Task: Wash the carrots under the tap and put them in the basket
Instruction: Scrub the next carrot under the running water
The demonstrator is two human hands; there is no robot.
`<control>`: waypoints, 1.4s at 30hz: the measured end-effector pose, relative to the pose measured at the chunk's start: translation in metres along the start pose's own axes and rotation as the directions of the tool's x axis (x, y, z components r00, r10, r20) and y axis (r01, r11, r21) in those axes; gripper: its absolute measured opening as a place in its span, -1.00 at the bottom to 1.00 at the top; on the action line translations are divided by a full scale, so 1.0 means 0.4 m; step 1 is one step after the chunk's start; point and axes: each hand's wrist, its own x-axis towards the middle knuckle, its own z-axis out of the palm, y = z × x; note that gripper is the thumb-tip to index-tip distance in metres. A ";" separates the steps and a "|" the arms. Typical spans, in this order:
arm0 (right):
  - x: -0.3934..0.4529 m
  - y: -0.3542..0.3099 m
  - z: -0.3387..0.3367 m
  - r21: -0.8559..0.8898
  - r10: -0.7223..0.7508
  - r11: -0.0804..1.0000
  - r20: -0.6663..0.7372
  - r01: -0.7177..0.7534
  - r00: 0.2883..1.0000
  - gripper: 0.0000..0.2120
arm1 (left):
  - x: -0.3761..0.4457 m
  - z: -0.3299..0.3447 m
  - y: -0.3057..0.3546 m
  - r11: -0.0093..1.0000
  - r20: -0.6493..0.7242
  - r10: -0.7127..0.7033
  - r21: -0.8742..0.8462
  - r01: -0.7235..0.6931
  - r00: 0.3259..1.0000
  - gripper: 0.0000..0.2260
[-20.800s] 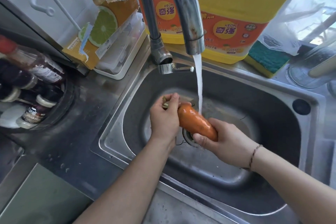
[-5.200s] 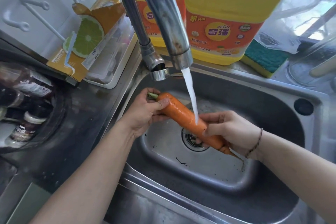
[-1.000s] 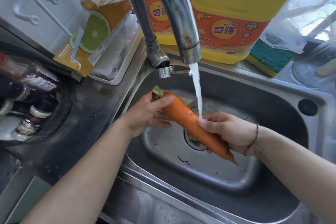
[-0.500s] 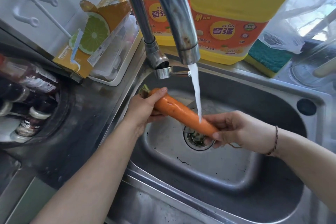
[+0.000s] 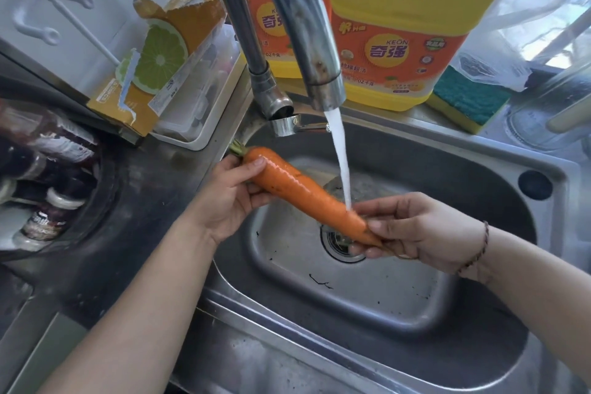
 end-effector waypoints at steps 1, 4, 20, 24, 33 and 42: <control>-0.001 -0.001 0.001 0.029 -0.010 1.000 0.036 0.009 0.999 -0.64 | -0.001 -0.003 0.005 1.000 0.002 0.017 -0.010 -0.017 1.000 -0.71; 0.002 -0.006 0.007 0.059 -0.084 0.995 0.010 0.083 0.996 -0.59 | -0.003 -0.010 0.021 0.997 -0.019 0.067 -0.038 -0.067 0.998 -0.70; 0.033 -0.020 0.083 -0.230 -0.210 0.961 -0.258 0.151 0.943 -0.85 | 0.014 0.001 0.020 0.988 -0.237 0.156 0.023 -0.155 0.959 -0.89; 0.033 -0.013 0.087 -0.192 -0.213 0.969 -0.318 0.157 0.924 -0.84 | 0.010 -0.002 0.013 0.988 -0.249 0.153 0.028 -0.150 0.956 -0.86; 0.028 0.009 0.100 -0.030 -0.119 0.993 -0.381 0.117 0.917 -0.91 | -0.006 -0.016 0.010 0.990 -0.179 0.140 0.024 -0.138 0.974 -0.80; 0.004 0.016 0.092 -0.429 -0.390 0.880 -0.406 0.204 0.827 -0.71 | -0.013 -0.003 0.029 0.984 -0.184 0.090 0.170 -0.059 0.979 -0.63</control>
